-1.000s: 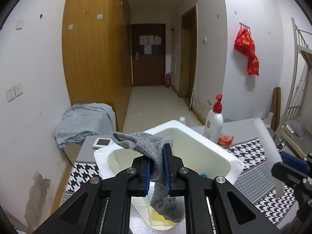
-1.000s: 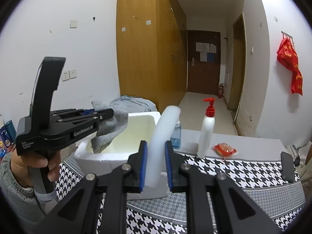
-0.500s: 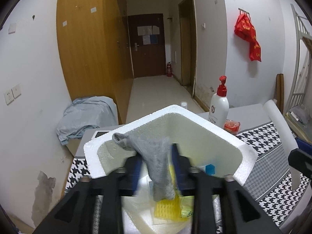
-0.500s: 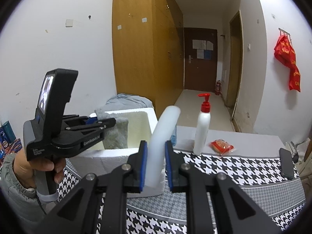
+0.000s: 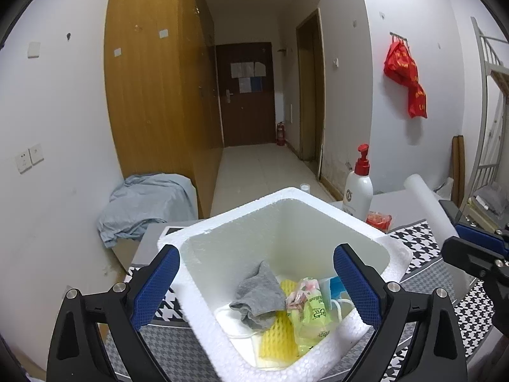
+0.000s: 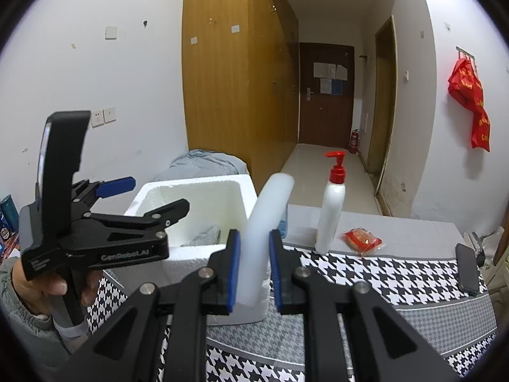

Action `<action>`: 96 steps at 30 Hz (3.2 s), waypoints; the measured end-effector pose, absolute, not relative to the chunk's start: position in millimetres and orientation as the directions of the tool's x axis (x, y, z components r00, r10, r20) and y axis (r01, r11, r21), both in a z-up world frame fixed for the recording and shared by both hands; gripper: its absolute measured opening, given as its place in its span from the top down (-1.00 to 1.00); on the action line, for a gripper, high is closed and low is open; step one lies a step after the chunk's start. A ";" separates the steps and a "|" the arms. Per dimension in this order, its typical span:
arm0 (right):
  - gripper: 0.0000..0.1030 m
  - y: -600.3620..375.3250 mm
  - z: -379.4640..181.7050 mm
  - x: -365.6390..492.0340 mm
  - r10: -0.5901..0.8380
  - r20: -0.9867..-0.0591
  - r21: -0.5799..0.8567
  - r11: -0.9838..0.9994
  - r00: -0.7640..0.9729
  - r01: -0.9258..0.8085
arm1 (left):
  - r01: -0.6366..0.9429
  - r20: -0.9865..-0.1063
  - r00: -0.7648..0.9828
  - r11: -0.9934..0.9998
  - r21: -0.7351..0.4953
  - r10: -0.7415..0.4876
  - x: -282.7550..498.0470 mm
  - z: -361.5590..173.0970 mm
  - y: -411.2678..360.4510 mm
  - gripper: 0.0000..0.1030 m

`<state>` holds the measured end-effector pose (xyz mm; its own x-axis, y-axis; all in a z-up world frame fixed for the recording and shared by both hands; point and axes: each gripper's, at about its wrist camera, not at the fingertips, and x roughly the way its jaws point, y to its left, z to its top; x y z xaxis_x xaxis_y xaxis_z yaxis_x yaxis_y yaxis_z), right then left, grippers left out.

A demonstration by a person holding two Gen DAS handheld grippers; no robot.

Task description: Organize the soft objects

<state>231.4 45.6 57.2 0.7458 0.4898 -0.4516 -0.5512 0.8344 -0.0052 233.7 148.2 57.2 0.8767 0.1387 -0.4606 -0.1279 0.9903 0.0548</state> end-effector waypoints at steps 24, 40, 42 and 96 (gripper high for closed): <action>0.61 99.2 56.3 238.8 0.527 -0.466 -0.044 0.789 0.711 -0.613 | -0.305 -0.363 0.882 0.951 0.050 0.301 176.2 62.5 190.7 -0.98; 0.61 131.5 47.2 255.7 0.523 -0.502 -0.061 0.773 0.689 -0.631 | -0.357 -0.351 0.872 0.934 0.018 0.340 152.2 54.5 213.9 -0.98; 0.55 132.7 45.1 260.8 0.529 -0.514 -0.043 0.770 0.675 -0.636 | -0.361 -0.350 0.873 0.932 0.005 0.340 149.2 53.1 216.4 -0.98; -0.99 -10.3 84.0 165.9 0.507 -0.228 0.021 0.856 0.831 -0.517 | -0.165 -0.207 0.966 0.985 -0.044 0.152 98.0 88.9 99.1 -0.98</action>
<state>165.9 -10.3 84.0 0.8312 0.5072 -0.2279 -0.5165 0.8560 0.0210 98.0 99.1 88.9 0.9664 0.1521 -0.2073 -0.1646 0.9854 -0.0444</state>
